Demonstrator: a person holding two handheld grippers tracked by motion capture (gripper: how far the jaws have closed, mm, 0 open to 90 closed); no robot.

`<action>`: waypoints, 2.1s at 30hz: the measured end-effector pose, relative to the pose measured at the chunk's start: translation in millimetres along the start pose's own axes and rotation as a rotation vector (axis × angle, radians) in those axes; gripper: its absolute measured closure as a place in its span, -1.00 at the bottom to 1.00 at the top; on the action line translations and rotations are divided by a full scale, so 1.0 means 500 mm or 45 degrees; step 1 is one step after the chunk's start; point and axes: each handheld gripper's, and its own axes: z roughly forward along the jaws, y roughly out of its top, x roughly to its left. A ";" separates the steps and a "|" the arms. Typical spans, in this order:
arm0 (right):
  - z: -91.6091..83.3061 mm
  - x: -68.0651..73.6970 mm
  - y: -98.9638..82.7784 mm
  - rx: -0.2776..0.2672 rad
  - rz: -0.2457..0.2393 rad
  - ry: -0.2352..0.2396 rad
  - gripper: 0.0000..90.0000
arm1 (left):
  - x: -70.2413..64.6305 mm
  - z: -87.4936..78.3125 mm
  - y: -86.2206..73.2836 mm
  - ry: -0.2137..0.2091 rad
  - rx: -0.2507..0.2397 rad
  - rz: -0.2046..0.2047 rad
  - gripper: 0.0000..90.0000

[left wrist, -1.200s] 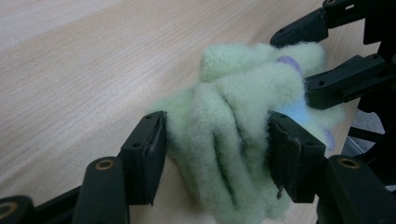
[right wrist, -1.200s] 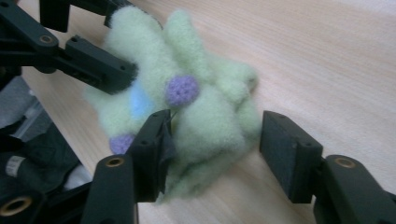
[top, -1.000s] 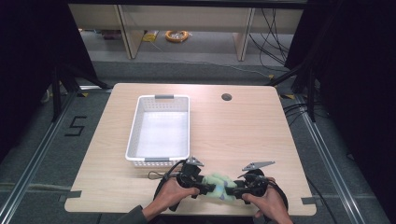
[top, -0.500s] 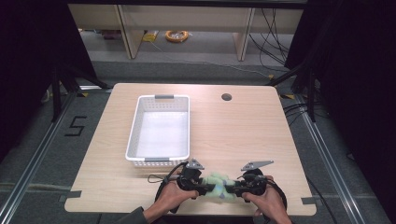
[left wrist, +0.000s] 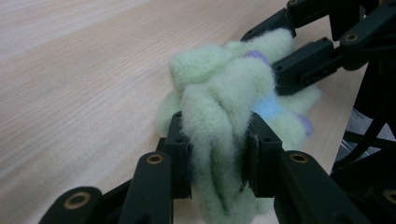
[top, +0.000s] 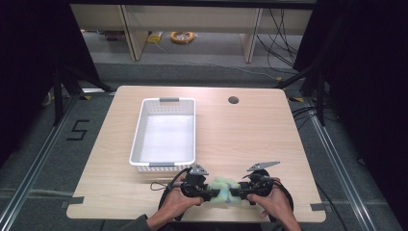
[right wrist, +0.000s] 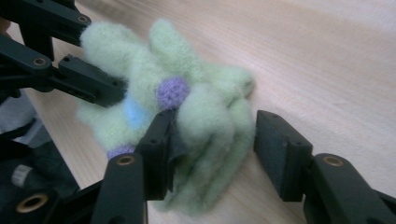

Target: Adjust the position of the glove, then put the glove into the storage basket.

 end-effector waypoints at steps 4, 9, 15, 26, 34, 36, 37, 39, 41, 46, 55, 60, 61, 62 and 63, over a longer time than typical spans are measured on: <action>0.006 0.010 0.001 -0.005 -0.006 -0.007 0.29 | 0.008 0.003 -0.001 -0.035 0.008 -0.030 0.38; 0.005 0.014 -0.001 -0.016 -0.055 -0.011 0.47 | 0.008 0.006 -0.002 -0.027 0.006 -0.033 0.26; 0.003 0.024 -0.002 -0.035 -0.108 -0.043 0.54 | 0.005 0.007 -0.006 -0.021 -0.018 -0.024 0.36; -0.016 0.027 -0.002 -0.053 -0.141 0.000 0.58 | -0.005 -0.006 -0.005 -0.035 -0.062 -0.016 0.58; -0.041 0.044 0.004 -0.092 -0.162 0.003 0.58 | -0.018 -0.036 0.010 -0.056 -0.089 0.024 0.60; -0.048 0.050 0.009 -0.104 -0.173 0.002 0.58 | -0.023 -0.046 0.012 -0.054 -0.115 0.009 0.60; -0.052 0.052 0.011 -0.106 -0.172 0.010 0.58 | -0.025 -0.053 0.014 -0.058 -0.113 0.013 0.60; -0.058 0.061 0.015 -0.096 -0.132 0.027 0.59 | -0.029 -0.067 0.020 -0.050 -0.113 0.026 0.61; -0.062 0.064 0.024 -0.104 -0.173 0.022 0.59 | -0.030 -0.074 0.024 -0.063 -0.121 0.027 0.66; -0.077 0.084 0.052 -0.118 -0.201 0.026 0.60 | -0.036 -0.107 0.049 -0.041 -0.136 0.049 0.66; -0.088 0.097 0.087 -0.100 -0.278 0.013 0.63 | -0.004 -0.097 0.052 -0.047 -0.159 -0.018 0.56; -0.082 0.078 0.087 -0.076 -0.238 0.013 0.63 | 0.011 -0.076 0.050 -0.011 -0.145 -0.044 0.29; -0.076 0.068 0.082 -0.077 -0.209 0.011 0.63 | 0.012 -0.068 0.049 -0.002 -0.142 -0.044 0.26; -0.071 0.057 0.076 -0.065 -0.189 0.017 0.63 | 0.013 -0.062 0.049 0.030 -0.126 -0.038 0.23; -0.071 0.057 0.076 -0.065 -0.189 0.017 0.63 | 0.013 -0.062 0.049 0.030 -0.126 -0.038 0.18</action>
